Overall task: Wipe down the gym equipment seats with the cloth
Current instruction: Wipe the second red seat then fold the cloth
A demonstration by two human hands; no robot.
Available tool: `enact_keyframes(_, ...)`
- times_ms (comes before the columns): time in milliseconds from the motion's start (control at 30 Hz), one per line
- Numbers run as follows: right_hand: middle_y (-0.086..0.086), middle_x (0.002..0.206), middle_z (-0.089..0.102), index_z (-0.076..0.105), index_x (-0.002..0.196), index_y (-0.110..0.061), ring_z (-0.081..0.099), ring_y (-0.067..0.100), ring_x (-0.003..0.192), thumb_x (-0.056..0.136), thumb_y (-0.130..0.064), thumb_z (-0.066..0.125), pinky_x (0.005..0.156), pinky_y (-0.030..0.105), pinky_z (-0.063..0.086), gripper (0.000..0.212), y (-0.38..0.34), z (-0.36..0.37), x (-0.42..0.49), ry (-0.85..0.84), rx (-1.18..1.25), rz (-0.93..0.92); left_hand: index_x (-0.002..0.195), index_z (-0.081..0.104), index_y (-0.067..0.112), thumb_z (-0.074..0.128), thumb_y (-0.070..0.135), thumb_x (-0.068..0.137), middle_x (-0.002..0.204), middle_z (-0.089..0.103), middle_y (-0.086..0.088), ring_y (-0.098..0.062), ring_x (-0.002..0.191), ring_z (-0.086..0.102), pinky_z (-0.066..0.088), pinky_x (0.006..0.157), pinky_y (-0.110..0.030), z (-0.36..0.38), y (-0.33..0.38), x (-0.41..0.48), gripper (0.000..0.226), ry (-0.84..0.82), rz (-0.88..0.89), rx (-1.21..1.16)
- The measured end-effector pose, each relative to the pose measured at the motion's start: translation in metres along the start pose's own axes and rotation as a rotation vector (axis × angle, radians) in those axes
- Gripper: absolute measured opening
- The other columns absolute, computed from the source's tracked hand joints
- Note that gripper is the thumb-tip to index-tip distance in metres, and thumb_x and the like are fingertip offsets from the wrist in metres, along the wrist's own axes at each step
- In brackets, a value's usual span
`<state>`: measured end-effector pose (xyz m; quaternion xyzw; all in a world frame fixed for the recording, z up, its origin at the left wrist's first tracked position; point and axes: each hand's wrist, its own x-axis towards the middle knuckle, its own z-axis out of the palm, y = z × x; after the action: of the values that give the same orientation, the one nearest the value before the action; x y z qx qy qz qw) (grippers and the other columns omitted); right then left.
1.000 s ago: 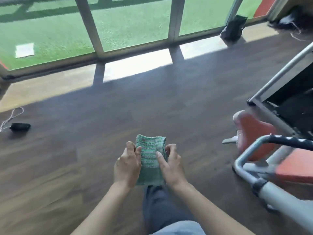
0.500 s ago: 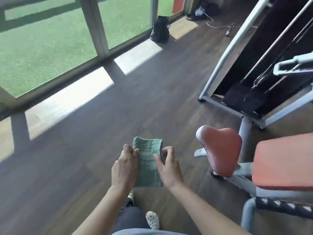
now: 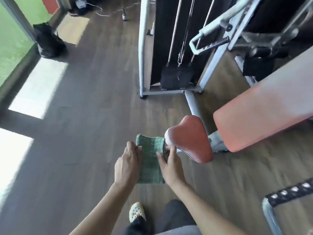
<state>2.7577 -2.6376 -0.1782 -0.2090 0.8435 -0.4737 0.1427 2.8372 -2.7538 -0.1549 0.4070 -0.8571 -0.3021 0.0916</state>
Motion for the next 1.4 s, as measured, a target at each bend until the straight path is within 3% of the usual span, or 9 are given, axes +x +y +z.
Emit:
enact_keyframes(333, -0.005, 0.077, 0.06, 0.038, 0.092, -0.022, 0.06, 0.016, 0.067, 0.094, -0.023, 0.059, 0.055, 0.028, 0.041, 0.021, 0.034, -0.01, 0.065, 0.289, 0.023, 0.152, 0.09, 0.033, 0.016, 0.03, 0.037, 0.102, 0.084, 0.061, -0.01, -0.04, 0.071, 0.059, 0.034, 0.055, -0.036, 0.048, 0.047, 0.101, 0.025, -0.246, 0.271, 0.051)
enact_keyframes(567, -0.008, 0.068, 0.05, 0.036, 0.088, -0.029, 0.048, 0.008, 0.058, 0.093, -0.018, 0.059, 0.054, 0.018, 0.03, 0.027, 0.066, -0.033, 0.122, 0.421, 0.001, 0.228, 0.09, 0.032, 0.014, 0.032, 0.037, 0.101, 0.073, 0.052, -0.004, -0.04, 0.068, 0.06, 0.034, 0.054, -0.034, 0.097, 0.099, 0.161, 0.026, -0.349, 0.395, 0.142)
enact_keyframes(633, -0.013, 0.066, 0.048, 0.034, 0.086, -0.033, 0.048, 0.004, 0.054, 0.094, -0.017, 0.059, 0.05, 0.017, 0.03, 0.031, 0.075, -0.042, 0.139, 0.451, 0.003, 0.258, 0.09, 0.032, 0.015, 0.031, 0.038, 0.101, 0.075, 0.054, -0.006, -0.041, 0.071, 0.061, 0.037, 0.055, -0.036, 0.115, 0.115, 0.178, 0.026, -0.386, 0.428, 0.148)
enact_keyframes(800, -0.014, 0.066, 0.048, 0.038, 0.092, -0.02, 0.044, 0.008, 0.052, 0.095, -0.021, 0.059, 0.051, 0.025, 0.028, 0.021, 0.11, -0.051, 0.172, 0.533, 0.006, 0.367, 0.091, 0.031, 0.015, 0.029, 0.038, 0.101, 0.087, 0.06, -0.011, -0.042, 0.074, 0.061, 0.04, 0.058, -0.039, 0.165, 0.142, 0.21, 0.026, -0.474, 0.502, 0.188)
enact_keyframes(933, -0.014, 0.063, 0.042, 0.039, 0.095, -0.018, 0.041, 0.004, 0.045, 0.095, -0.022, 0.057, 0.047, 0.019, 0.026, 0.018, 0.153, -0.047, 0.189, 0.603, 0.008, 0.45, 0.092, 0.032, 0.014, 0.029, 0.038, 0.101, 0.092, 0.061, -0.011, -0.042, 0.075, 0.063, 0.04, 0.056, -0.038, 0.22, 0.151, 0.233, 0.025, -0.559, 0.628, 0.226)
enact_keyframes(1000, -0.01, 0.065, 0.046, 0.042, 0.097, -0.015, 0.041, 0.006, 0.046, 0.095, -0.023, 0.056, 0.047, 0.021, 0.03, 0.016, 0.176, -0.042, 0.196, 0.647, -0.001, 0.489, 0.096, 0.037, 0.011, 0.029, 0.037, 0.101, 0.095, 0.062, -0.011, -0.042, 0.076, 0.063, 0.04, 0.056, -0.037, 0.248, 0.151, 0.242, 0.027, -0.59, 0.681, 0.256)
enact_keyframes(1133, -0.002, 0.074, 0.057, 0.044, 0.099, -0.016, 0.054, 0.018, 0.059, 0.096, -0.024, 0.055, 0.057, 0.042, 0.045, 0.014, 0.229, -0.027, 0.211, 0.694, 0.028, 0.607, 0.096, 0.035, 0.014, 0.027, 0.039, 0.101, 0.094, 0.062, -0.009, -0.039, 0.077, 0.064, 0.04, 0.055, -0.036, 0.315, 0.143, 0.26, 0.027, -0.664, 0.766, 0.318)
enact_keyframes(1300, 0.002, 0.084, 0.062, 0.044, 0.102, -0.018, 0.062, 0.025, 0.073, 0.095, -0.023, 0.055, 0.066, 0.044, 0.048, 0.014, 0.29, -0.003, 0.227, 0.68, 0.007, 0.748, 0.105, 0.039, 0.012, 0.023, 0.042, 0.101, 0.071, 0.045, 0.005, -0.032, 0.078, 0.068, 0.041, 0.052, -0.034, 0.389, 0.121, 0.276, 0.034, -0.718, 0.828, 0.475)
enact_keyframes(1400, 0.002, 0.089, 0.06, 0.047, 0.106, -0.013, 0.06, 0.024, 0.078, 0.093, -0.02, 0.057, 0.069, 0.04, 0.047, 0.017, 0.317, 0.009, 0.235, 0.674, -0.05, 0.811, 0.105, 0.038, 0.011, 0.023, 0.043, 0.1, 0.09, 0.057, -0.003, -0.033, 0.081, 0.067, 0.045, 0.056, -0.037, 0.424, 0.107, 0.284, 0.036, -0.739, 0.857, 0.53)
